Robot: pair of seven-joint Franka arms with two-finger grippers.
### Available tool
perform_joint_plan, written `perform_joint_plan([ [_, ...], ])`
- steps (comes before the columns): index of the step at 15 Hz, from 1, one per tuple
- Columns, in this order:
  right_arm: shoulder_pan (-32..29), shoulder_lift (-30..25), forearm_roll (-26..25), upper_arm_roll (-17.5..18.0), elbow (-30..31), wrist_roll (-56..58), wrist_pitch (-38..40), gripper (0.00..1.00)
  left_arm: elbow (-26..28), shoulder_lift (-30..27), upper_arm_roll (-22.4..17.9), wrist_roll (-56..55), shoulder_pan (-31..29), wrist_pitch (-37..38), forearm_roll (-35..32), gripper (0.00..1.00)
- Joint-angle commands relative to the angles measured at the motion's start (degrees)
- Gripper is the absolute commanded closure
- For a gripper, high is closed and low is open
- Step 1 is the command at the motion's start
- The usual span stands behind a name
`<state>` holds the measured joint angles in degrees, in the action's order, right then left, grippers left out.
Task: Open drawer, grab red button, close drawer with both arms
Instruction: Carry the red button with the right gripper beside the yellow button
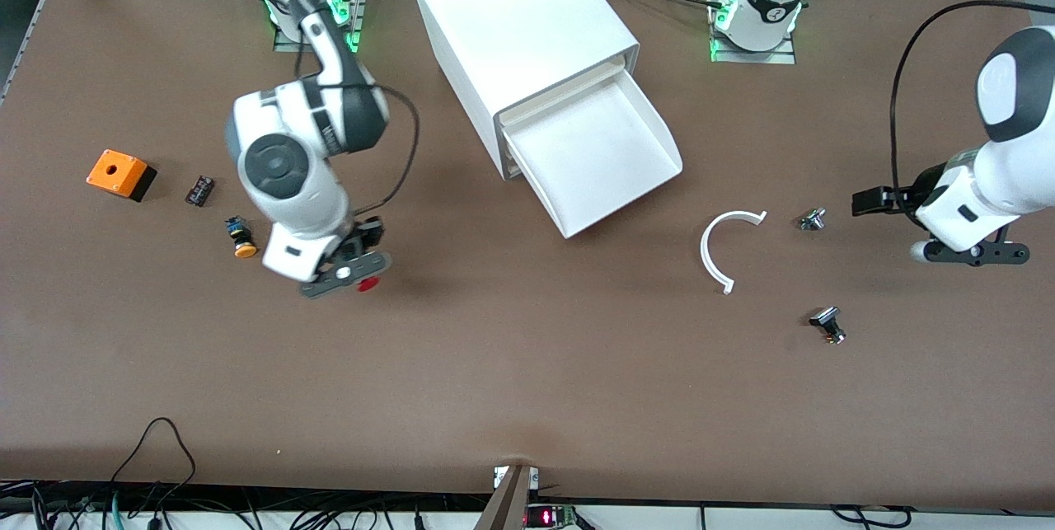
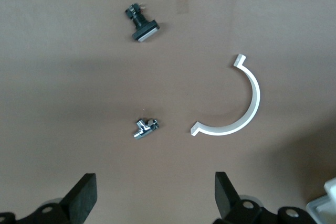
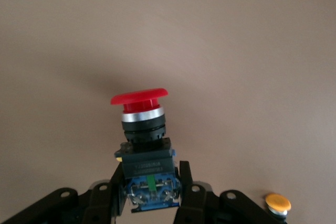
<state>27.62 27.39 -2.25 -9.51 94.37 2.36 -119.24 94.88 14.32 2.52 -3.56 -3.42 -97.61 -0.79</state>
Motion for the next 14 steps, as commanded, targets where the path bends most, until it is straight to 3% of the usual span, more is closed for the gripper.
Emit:
perform_joint_plan([
  [1, -4.49, -4.62, -0.74, 2.21, 12.9, -2.27, -9.04, 0.81, -0.22, 2.9, 0.2, -13.62, 3.77, -2.4, 3.14, 0.02],
  [4, -7.04, -6.2, -0.74, 2.3, 26.08, -2.27, -24.15, 0.81, 0.3, 6.06, 0.46, -23.56, 7.37, -7.49, 4.21, 0.02],
  [7, -9.41, -6.04, -0.74, 2.3, 33.84, -1.58, -34.02, 0.81, 6.07, 7.22, 3.62, -31.65, 8.69, -18.8, 4.83, 0.02],
  [11, -13.89, -6.12, -0.74, 2.3, 36.41, -1.31, -34.05, 0.74, 15.06, 8.09, 6.61, -42.99, 11.77, -34.82, 5.36, 0.02],
  [12, -14.08, -6.12, -0.66, 2.3, 36.32, -1.74, -33.09, 0.65, 16.11, 8.44, 7.23, -44.93, 12.73, -36.76, 5.44, 0.02],
  [13, -13.99, -6.21, -0.39, 2.3, 36.32, -2.62, -32.47, 0.42, 17.43, 8.62, 7.41, -47.82, 13.96, -38.87, 5.45, 0.02],
  [14, -13.99, -6.47, -0.22, 2.39, 36.06, -4.71, -32.37, 0.01, 19.18, 8.45, 7.41, -50.55, 15.62, -40.63, 5.45, 0.02],
])
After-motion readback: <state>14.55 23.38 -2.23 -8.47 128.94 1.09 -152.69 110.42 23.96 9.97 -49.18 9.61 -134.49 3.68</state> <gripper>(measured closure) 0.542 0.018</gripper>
